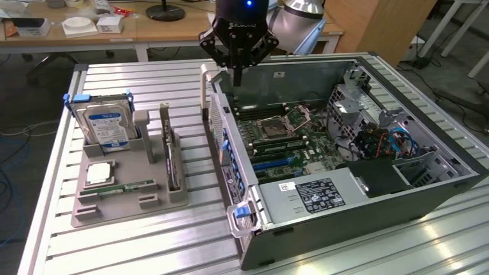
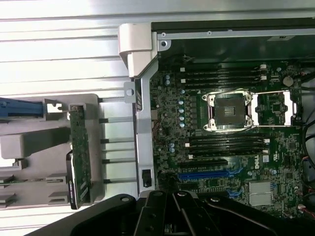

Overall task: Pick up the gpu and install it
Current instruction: 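Reach for the gpu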

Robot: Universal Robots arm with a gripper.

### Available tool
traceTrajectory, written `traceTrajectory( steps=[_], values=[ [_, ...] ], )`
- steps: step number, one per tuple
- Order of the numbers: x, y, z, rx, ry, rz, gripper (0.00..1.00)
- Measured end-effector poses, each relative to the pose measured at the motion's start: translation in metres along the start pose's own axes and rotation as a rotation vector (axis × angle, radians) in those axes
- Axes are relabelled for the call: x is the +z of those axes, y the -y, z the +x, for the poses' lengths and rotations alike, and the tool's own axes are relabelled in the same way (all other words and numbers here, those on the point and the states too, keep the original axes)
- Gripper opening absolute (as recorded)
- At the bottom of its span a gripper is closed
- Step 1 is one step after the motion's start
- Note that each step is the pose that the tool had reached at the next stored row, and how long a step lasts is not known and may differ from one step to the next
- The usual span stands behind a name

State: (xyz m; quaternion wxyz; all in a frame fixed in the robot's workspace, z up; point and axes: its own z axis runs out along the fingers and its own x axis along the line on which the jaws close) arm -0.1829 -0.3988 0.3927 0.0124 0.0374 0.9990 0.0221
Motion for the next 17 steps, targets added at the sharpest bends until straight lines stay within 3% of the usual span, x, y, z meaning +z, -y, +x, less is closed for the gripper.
traceTrajectory(
  steps=[7, 17],
  values=[
    [-0.0004, 0.0011, 0.015, 0.000, 0.0000, 0.0000, 0.10],
    [-0.0015, 0.0042, 0.057, 0.000, 0.0000, 0.0000, 0.10]
  ],
)
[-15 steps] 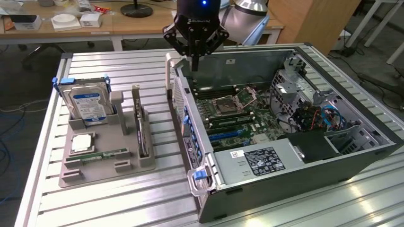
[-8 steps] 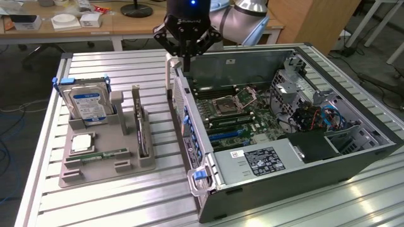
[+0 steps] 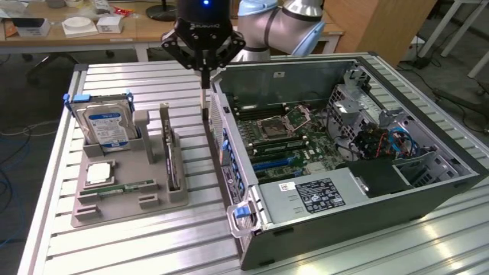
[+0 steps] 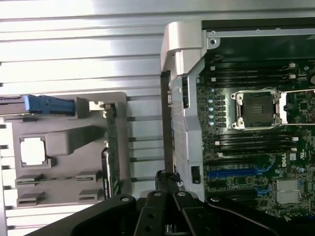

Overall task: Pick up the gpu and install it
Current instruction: 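Reach for the gpu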

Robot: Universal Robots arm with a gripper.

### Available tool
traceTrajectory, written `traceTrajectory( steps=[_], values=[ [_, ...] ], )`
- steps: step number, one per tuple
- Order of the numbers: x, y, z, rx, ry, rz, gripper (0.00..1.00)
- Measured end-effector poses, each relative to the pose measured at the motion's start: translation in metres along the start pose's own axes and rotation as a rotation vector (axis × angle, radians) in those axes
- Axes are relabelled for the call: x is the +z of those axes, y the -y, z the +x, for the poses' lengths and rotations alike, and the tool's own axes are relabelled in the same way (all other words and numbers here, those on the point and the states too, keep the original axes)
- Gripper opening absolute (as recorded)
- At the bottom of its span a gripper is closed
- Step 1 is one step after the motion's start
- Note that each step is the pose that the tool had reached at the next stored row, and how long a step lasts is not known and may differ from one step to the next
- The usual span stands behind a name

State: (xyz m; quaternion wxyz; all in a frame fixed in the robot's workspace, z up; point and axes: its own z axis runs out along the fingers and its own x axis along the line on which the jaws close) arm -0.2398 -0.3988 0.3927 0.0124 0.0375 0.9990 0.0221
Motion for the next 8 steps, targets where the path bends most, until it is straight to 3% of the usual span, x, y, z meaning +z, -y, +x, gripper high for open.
traceTrajectory(
  steps=[8],
  values=[
    [-0.0008, 0.0026, 0.034, 0.000, 0.0000, 0.0000, 0.10]
  ],
)
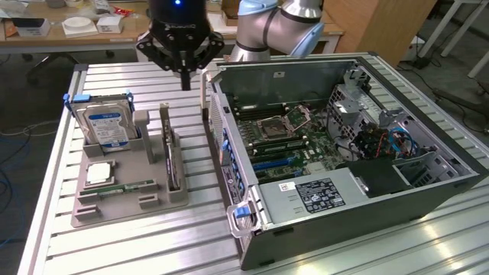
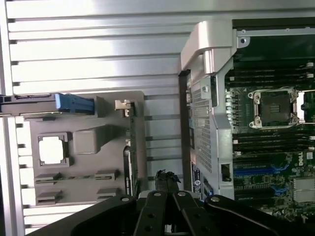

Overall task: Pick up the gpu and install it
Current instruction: 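Reach for the gpu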

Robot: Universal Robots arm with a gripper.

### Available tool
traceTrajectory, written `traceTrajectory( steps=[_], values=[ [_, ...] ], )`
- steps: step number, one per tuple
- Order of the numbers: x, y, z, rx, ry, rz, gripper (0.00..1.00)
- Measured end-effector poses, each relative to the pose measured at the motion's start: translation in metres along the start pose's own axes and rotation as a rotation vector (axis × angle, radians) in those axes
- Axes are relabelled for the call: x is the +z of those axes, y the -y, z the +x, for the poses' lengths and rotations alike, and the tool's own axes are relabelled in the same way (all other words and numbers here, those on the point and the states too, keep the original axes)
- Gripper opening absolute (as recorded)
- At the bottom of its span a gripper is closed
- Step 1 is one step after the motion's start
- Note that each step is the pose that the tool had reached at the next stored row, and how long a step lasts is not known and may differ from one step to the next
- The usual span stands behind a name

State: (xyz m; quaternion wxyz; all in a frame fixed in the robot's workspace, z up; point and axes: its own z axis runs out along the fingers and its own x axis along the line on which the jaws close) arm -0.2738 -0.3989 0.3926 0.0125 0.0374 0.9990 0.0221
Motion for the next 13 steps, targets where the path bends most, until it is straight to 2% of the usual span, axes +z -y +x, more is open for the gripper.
traceTrajectory(
  steps=[13],
  values=[
    [-0.0011, 0.0042, 0.057, 0.000, 0.0000, 0.0000, 0.10]
  ],
)
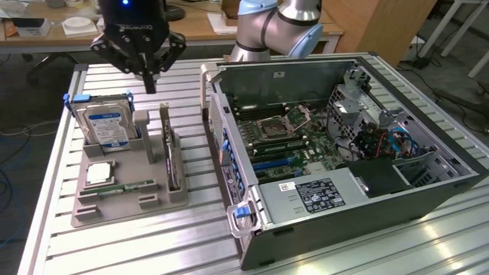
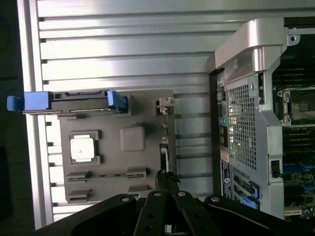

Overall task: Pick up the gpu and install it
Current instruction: 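Reach for the gpu, then pick up the gpu and move the gpu toward the slot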

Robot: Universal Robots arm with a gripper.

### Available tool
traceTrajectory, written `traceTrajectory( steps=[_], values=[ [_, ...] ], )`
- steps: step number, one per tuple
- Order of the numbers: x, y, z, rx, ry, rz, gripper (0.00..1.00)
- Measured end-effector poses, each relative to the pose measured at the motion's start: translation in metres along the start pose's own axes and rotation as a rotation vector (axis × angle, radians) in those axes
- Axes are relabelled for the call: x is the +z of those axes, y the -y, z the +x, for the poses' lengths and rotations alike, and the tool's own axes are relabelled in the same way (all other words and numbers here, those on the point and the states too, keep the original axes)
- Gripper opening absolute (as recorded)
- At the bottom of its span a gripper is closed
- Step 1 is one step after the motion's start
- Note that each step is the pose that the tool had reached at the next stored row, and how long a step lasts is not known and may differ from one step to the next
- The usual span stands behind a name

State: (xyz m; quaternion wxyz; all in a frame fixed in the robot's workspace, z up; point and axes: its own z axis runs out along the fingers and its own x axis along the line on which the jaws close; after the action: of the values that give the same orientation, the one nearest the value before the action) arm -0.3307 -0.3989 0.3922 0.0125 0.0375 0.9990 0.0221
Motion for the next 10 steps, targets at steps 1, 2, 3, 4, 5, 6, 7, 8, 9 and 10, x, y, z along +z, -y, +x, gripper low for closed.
traceTrajectory(
  steps=[1, 2, 3, 4, 5, 6, 7, 8, 9, 10],
  values=[
    [-0.0001, 0.0002, 0.0036, 0.000, -0.0001, 0.0001, 0.10],
    [-0.0002, 0.0004, 0.0062, 0.000, -0.0001, 0.0001, 0.10],
    [-0.0001, 0.0005, 0.0068, 0.000, 0.0000, -0.0001, 0.10],
    [-0.0002, 0.0005, 0.0068, 0.000, -0.0001, 0.0000, 0.10],
    [-0.0002, 0.0005, 0.0068, 0.000, -0.0001, 0.0000, 0.10],
    [-0.0001, 0.0005, 0.0068, 0.000, 0.0000, 0.0000, 0.10],
    [-0.0002, 0.0005, 0.0068, 0.000, -0.0001, 0.0000, 0.10],
    [-0.0002, 0.0005, 0.0068, 0.000, -0.0001, 0.0000, 0.10],
    [-0.0002, 0.0005, 0.0068, 0.000, -0.0001, 0.0000, 0.10],
    [-0.0002, 0.0005, 0.0068, 0.000, -0.0001, 0.0000, 0.10]
  ],
)
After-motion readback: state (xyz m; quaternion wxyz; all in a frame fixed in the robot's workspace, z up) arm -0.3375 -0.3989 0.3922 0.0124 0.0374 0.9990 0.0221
